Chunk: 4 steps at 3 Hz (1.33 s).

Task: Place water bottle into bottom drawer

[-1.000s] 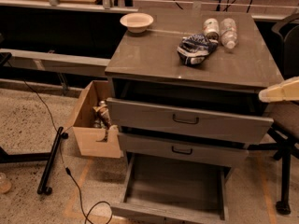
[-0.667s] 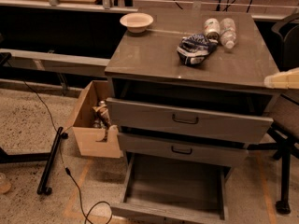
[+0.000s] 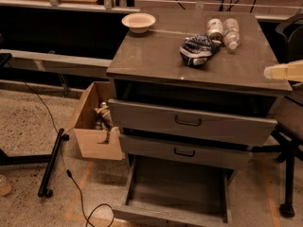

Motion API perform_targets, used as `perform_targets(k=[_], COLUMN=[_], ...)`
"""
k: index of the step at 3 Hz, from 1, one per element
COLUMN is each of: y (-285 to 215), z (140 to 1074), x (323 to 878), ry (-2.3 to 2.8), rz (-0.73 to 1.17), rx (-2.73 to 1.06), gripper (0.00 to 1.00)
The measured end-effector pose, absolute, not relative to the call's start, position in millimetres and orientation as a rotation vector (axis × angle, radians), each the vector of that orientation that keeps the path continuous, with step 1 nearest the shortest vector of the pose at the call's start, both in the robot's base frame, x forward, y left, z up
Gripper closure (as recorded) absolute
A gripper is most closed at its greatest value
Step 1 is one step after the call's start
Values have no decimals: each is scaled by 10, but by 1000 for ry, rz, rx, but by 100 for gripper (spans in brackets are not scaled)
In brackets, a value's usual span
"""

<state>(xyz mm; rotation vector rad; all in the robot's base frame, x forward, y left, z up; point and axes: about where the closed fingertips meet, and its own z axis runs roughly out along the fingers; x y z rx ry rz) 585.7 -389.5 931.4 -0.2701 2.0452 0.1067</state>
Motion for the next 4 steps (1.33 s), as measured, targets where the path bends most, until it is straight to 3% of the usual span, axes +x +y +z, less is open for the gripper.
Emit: perform_targets(k=[4], y=[-3678], z=[9045], x=[7660], ry=[1770], rz=[86], rx=[-156], gripper=[0])
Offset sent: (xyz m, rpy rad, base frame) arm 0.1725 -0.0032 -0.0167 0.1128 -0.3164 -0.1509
